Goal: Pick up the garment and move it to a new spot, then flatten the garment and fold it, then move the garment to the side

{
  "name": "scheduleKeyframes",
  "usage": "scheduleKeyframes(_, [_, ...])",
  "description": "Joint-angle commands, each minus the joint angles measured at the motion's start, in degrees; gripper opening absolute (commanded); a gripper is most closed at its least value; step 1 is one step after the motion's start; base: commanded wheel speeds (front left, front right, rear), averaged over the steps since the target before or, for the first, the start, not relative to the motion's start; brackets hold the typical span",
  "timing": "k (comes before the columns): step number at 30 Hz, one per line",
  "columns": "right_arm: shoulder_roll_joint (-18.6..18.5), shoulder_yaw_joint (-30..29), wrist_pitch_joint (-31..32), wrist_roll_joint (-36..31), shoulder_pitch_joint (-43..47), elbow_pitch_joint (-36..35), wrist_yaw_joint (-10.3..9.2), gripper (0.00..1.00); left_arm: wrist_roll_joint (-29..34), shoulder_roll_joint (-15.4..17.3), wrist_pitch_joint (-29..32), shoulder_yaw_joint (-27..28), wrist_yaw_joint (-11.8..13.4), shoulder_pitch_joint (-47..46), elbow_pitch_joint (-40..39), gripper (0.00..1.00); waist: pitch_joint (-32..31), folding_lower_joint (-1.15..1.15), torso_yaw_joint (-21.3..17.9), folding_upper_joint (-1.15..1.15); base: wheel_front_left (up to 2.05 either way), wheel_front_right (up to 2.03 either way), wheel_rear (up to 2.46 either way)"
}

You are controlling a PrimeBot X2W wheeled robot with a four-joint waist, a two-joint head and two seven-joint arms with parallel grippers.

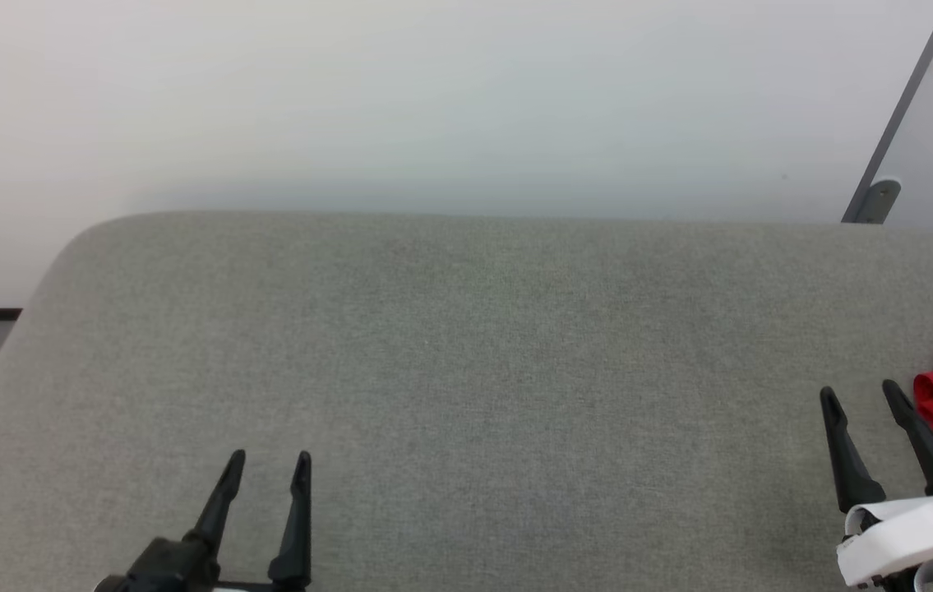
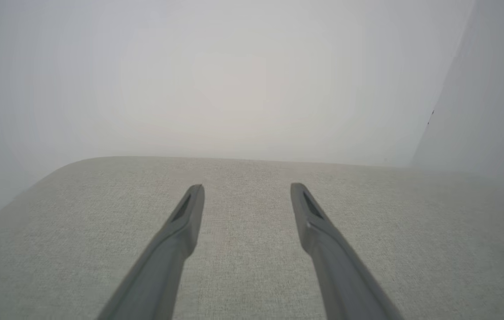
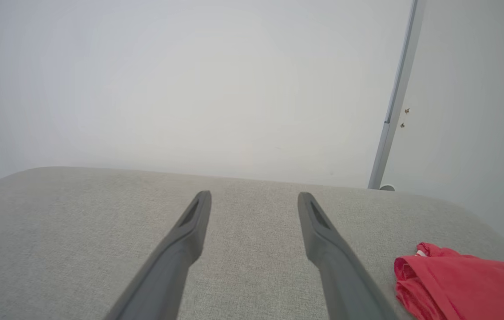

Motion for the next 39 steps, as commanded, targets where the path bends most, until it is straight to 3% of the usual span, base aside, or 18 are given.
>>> scheduleKeyframes(1, [0.51,-0.68,-0.25,-0.44,1.17,-0.68,-0.11,1.00,-0.26,0.28,0.03,0.04,-0.25,0.83,-0.50,1.00,-0.56,0.00,0.17,0.00,0.00,0.00,0.00])
scheduleKeyframes(17, [2.51,-7.96,-0.25,-1.69,9.41,-8.91,-0.11,1.00,-1.31,0.18,0.03,0.17,-0.26,6.55,-5.25,1.00,-1.13,0.00,1.33,0.00,0.00,0.00,0.00])
scheduleKeyframes(39, [3.85,-8.31,-0.25,-1.33,9.21,-9.80,-0.11,1.00,-0.86,0.47,0.03,-0.23,-0.23,5.46,-5.51,1.00,-0.59,0.00,0.14,0.00,0.00,0.00,0.00])
